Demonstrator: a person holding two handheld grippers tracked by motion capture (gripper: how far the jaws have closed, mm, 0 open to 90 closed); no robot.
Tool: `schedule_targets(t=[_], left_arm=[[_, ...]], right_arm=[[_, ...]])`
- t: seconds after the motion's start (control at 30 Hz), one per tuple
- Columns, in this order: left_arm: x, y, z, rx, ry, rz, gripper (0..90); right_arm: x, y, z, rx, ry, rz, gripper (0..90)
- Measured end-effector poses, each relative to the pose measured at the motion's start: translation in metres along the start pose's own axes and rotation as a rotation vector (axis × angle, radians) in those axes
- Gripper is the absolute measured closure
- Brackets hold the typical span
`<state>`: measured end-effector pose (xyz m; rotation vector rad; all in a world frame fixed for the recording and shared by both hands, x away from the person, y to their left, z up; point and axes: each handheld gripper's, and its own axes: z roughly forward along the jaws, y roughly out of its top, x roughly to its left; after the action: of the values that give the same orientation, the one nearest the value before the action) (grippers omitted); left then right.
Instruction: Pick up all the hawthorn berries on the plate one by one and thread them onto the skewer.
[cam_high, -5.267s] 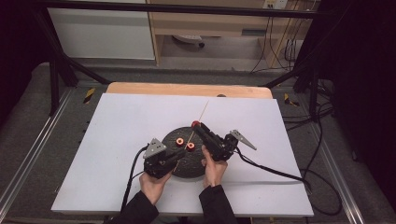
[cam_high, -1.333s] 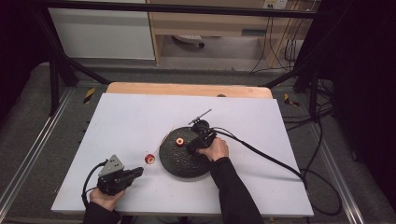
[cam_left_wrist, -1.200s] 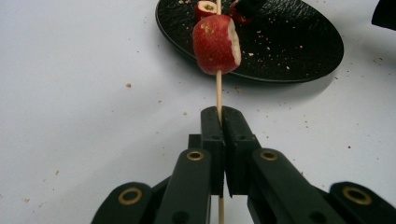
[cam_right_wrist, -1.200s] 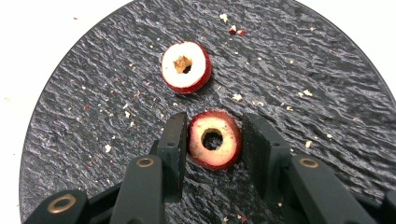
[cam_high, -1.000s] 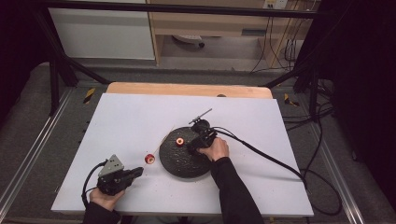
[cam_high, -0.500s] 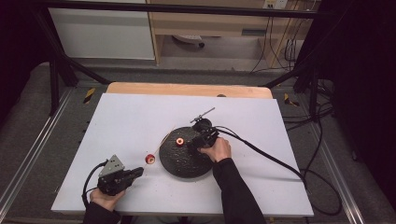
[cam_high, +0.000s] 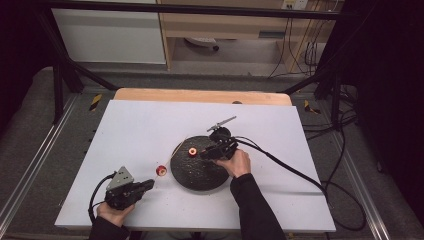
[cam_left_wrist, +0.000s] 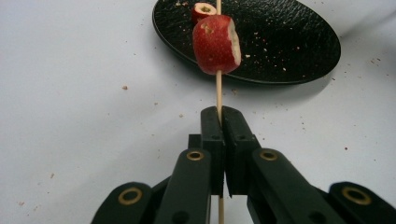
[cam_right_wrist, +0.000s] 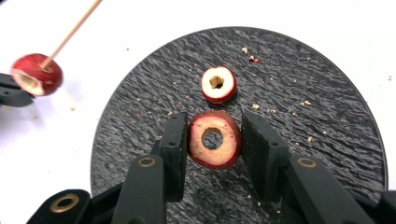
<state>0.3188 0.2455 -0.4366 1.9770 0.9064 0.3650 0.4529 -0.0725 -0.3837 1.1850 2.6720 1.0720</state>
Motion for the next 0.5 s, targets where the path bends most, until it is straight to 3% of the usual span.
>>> schedule_targets(t=[0.3,0.5], left_arm=[[-0.001,0.000,0.000,-0.002,-0.001,0.000,87.5],[-0.002,0.001,0.001,-0.007,-0.006,-0.002,87.5]], right_arm=[[0.001,-0.015,-0.009,-0.082,0.029,0.018,63.0],[0.002,-0.024,-0.016,-0.164,0.048,0.039,63.0]])
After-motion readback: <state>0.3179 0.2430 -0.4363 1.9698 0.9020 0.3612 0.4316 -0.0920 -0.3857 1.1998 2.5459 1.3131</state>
